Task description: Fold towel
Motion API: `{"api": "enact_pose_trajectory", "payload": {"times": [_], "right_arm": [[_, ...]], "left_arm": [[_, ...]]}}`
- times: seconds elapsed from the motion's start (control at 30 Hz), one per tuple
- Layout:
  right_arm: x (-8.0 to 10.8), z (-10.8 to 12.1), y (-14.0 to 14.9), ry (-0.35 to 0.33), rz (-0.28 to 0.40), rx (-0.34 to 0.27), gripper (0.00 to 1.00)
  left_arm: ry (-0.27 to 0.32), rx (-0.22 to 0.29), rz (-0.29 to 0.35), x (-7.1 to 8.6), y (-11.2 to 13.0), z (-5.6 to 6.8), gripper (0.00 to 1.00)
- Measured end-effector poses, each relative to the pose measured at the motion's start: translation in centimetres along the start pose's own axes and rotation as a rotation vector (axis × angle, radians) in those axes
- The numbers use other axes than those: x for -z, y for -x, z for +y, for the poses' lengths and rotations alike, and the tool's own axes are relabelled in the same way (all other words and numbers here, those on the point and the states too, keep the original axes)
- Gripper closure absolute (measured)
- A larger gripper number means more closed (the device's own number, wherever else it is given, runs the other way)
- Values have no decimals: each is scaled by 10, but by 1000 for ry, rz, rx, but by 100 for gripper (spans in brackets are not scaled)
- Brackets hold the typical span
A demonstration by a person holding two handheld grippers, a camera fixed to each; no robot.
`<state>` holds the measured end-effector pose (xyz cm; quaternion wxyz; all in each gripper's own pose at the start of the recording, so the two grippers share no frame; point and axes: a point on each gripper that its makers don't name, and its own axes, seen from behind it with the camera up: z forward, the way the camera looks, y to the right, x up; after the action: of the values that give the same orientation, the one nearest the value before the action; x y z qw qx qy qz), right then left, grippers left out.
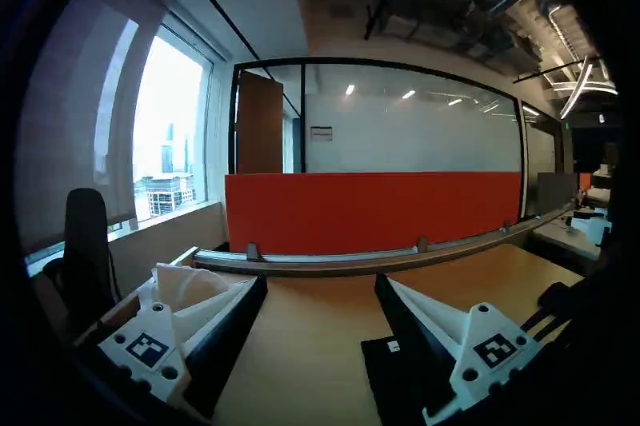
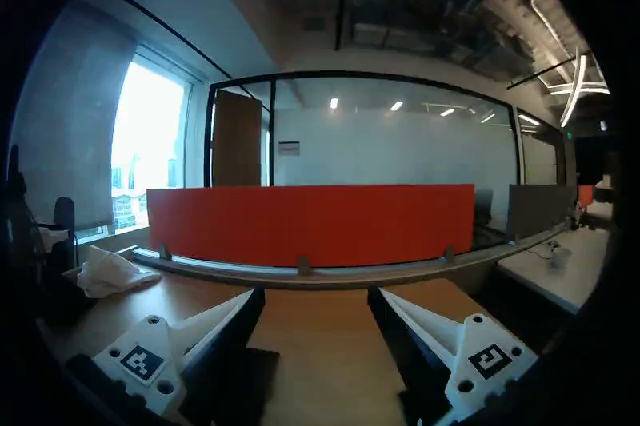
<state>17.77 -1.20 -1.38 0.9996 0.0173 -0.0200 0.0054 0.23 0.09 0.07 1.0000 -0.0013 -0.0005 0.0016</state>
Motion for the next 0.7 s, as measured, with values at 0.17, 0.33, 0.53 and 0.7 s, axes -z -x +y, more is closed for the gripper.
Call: {"api": "enact_pose_trajectory", "payload": {"times": [0.17,0.33,0.53,0.7], "right_arm": [[1,-1,-10,-19,-22,17,0],[1,-9,-14,-63,-57,43,0],[5,-32,-7,-168,-118,108,0],[12,-53,7,-280,-189,187,0]], "left_arm": [[22,-30,-2,-1,-12,6,0],[66,-52,-33,0,-11,14,0],[149,-88,-80,2,-1,28,0],[236,-137,-132,6,14,42,0]]}}
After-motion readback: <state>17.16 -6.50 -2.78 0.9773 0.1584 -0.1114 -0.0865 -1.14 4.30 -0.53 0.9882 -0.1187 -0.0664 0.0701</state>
